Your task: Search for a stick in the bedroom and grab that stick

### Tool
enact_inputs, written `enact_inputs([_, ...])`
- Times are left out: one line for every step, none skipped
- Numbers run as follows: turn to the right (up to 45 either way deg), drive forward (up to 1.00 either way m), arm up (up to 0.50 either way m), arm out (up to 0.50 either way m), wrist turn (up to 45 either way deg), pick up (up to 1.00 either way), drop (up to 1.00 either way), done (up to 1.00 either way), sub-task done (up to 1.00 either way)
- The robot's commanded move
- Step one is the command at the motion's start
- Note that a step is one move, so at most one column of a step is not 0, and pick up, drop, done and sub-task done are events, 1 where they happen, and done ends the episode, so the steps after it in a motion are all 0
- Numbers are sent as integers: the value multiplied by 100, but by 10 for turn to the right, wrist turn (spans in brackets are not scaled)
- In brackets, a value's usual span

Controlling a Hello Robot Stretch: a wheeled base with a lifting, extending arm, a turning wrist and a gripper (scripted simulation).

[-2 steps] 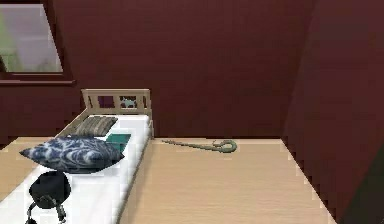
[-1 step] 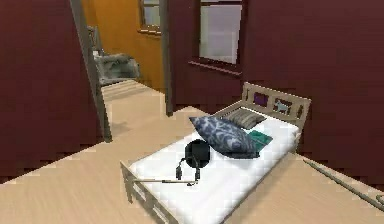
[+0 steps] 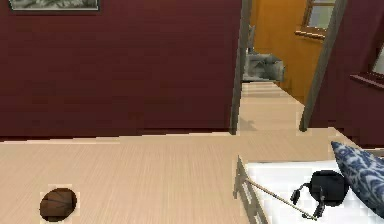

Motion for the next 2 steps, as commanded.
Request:
enact_inputs([0,20,0,0,0,0,0,0,0])
enact_inputs([-420,0,0,0,0,0,0,0,0])
